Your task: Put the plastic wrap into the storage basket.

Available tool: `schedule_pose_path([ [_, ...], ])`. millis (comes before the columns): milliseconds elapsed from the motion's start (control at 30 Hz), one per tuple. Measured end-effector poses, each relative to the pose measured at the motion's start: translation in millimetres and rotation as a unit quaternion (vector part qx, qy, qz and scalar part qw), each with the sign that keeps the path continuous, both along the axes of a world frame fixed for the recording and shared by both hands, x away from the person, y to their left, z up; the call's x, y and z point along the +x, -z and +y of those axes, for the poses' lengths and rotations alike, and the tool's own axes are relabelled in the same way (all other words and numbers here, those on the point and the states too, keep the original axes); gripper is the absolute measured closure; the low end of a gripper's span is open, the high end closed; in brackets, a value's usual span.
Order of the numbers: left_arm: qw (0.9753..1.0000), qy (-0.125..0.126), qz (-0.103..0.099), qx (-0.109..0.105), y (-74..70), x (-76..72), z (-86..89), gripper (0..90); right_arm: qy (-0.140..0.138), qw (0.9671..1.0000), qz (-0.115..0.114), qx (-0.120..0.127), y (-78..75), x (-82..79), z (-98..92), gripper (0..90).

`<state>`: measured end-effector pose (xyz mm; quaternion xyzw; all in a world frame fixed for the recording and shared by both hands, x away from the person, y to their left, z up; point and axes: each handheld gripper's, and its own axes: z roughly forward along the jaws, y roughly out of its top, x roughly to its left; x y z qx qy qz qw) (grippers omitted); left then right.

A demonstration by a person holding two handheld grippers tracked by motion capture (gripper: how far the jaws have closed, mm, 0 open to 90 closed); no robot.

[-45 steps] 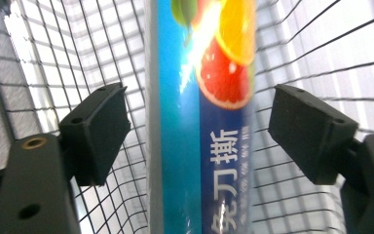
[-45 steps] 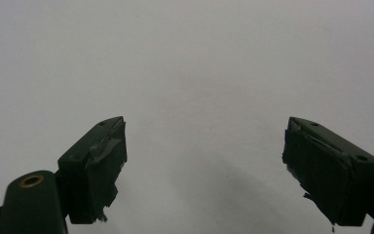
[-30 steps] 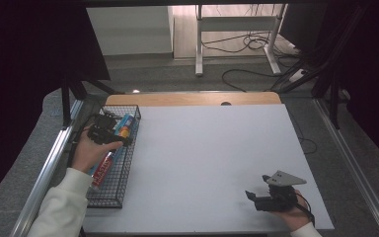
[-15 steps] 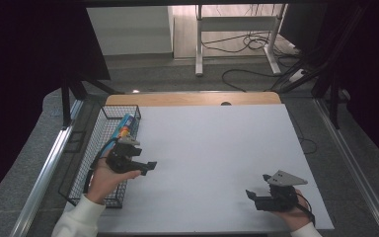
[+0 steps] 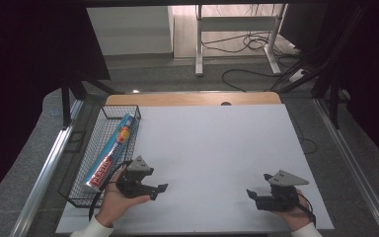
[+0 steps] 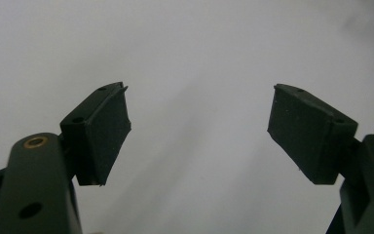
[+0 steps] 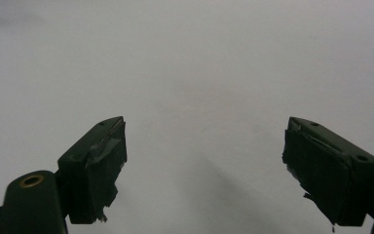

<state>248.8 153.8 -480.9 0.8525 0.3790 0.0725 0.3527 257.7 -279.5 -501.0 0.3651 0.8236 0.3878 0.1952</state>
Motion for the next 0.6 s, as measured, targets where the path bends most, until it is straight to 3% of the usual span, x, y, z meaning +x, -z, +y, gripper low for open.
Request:
schedule_pose_path([
  [100, 0.9999, 0.006, -0.002, 0.013, 6.6, -7.0, -4.9, 22.9, -0.002, 1.0000, 0.001, -0.002, 0.6, -0.4, 0.1, 16.4],
  [167, 0.9999, -0.001, -0.010, 0.011, 5.8, -8.4, -5.1, 23.0, -0.001, 1.0000, 0.001, -0.001, 0.9, -0.7, 0.4, 16.4],
  [600, 0.9998, -0.010, -0.014, -0.006, 5.1, -5.2, 0.9, 23.0, -0.001, 1.0000, -0.008, 0.004, -1.8, -5.1, -0.7, 16.4],
])
